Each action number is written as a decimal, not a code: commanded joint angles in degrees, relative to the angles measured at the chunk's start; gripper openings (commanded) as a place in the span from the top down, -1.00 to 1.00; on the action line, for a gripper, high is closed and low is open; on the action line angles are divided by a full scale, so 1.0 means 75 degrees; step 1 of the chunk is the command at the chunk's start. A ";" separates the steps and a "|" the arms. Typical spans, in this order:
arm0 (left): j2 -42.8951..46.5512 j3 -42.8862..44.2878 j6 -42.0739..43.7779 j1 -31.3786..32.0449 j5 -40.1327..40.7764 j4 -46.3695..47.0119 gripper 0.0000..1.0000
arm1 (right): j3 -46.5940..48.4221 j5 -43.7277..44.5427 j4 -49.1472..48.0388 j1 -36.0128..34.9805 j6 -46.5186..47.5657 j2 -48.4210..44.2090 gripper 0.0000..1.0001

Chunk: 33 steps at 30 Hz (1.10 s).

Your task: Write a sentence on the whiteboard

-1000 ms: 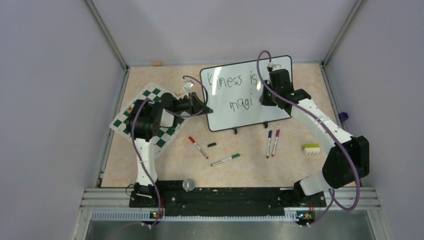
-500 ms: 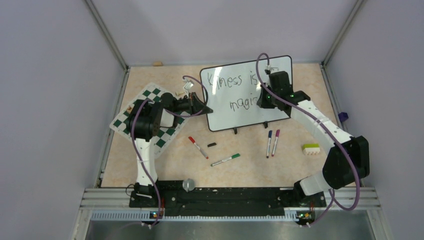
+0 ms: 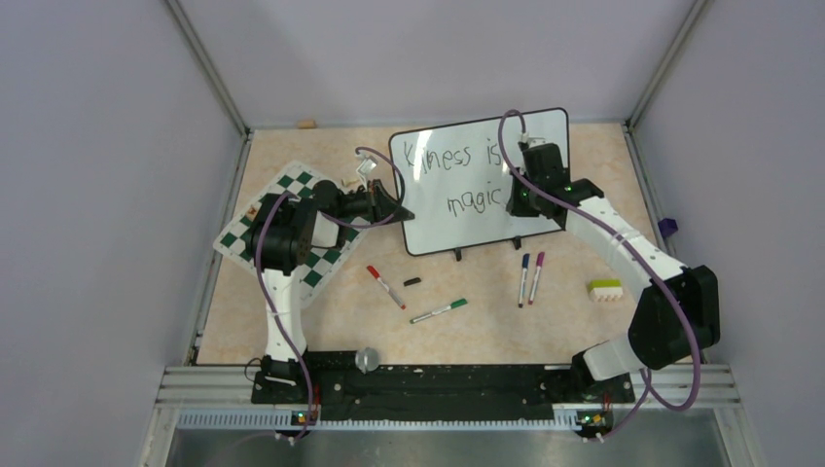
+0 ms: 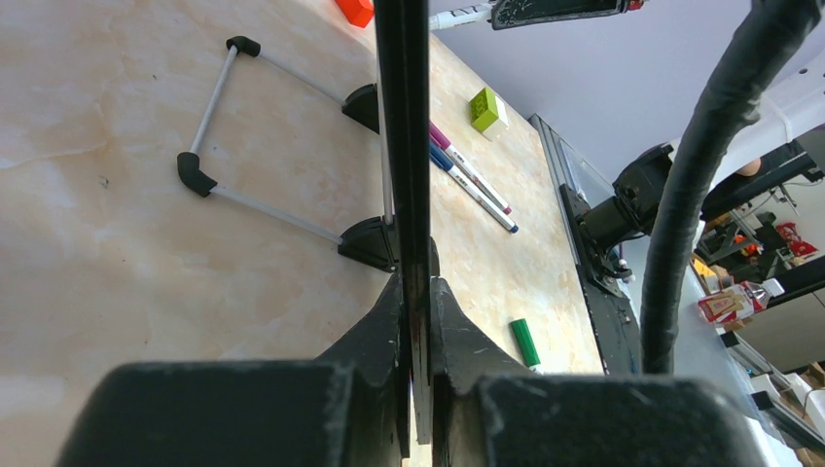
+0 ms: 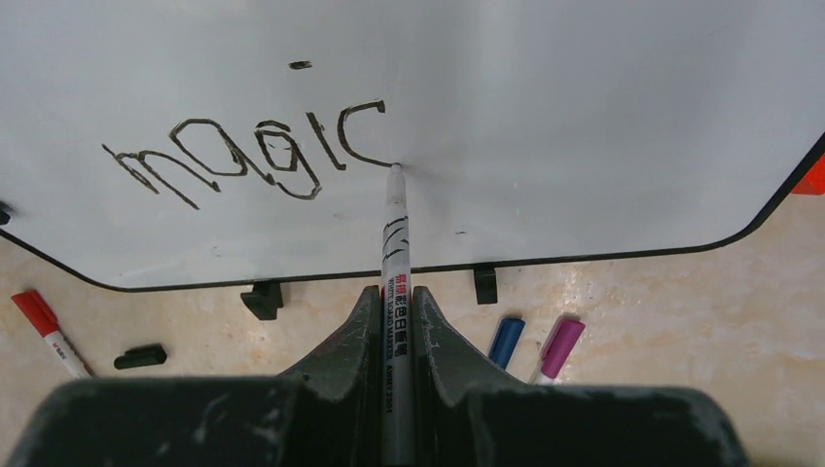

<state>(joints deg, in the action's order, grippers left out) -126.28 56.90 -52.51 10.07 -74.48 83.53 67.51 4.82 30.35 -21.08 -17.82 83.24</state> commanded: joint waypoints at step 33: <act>0.0259 0.0147 0.0414 0.0006 -0.0251 0.1237 1.00 | 0.0044 -0.0299 -0.0120 0.0621 -0.0014 -0.0479 1.00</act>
<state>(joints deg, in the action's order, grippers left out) -126.28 56.90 -52.36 10.07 -74.56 83.55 67.51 3.84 30.92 -16.78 -17.65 79.24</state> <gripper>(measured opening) 0.074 0.088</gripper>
